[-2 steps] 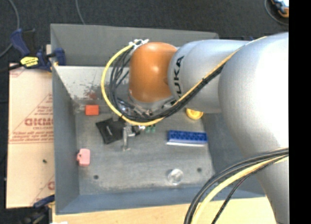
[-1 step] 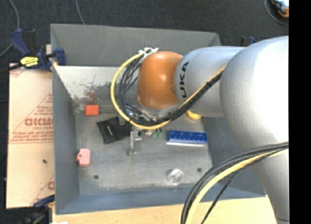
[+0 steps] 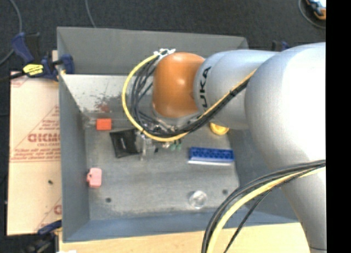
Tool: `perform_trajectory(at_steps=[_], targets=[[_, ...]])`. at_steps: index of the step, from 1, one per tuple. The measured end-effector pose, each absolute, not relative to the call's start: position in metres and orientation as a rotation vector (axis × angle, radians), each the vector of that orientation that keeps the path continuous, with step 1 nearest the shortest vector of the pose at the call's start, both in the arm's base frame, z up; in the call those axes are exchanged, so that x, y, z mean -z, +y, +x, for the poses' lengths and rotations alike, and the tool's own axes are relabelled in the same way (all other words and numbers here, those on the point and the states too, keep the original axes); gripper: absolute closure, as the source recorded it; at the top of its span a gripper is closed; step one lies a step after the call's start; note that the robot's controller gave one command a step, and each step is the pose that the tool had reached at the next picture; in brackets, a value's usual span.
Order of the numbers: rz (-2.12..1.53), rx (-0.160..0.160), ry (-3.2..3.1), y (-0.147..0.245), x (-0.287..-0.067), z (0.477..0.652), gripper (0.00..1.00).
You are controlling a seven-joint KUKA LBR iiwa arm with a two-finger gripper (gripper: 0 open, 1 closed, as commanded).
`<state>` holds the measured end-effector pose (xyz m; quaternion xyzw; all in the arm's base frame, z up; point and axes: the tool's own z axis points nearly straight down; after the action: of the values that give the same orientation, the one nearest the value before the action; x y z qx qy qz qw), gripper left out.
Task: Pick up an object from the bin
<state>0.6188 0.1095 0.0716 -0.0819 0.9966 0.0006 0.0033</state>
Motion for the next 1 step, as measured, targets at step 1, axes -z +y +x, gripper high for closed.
perform_trajectory(at_steps=[1], targets=[[-0.256,-0.002,3.125,0.1095,-0.0716,0.6187,1.0]])
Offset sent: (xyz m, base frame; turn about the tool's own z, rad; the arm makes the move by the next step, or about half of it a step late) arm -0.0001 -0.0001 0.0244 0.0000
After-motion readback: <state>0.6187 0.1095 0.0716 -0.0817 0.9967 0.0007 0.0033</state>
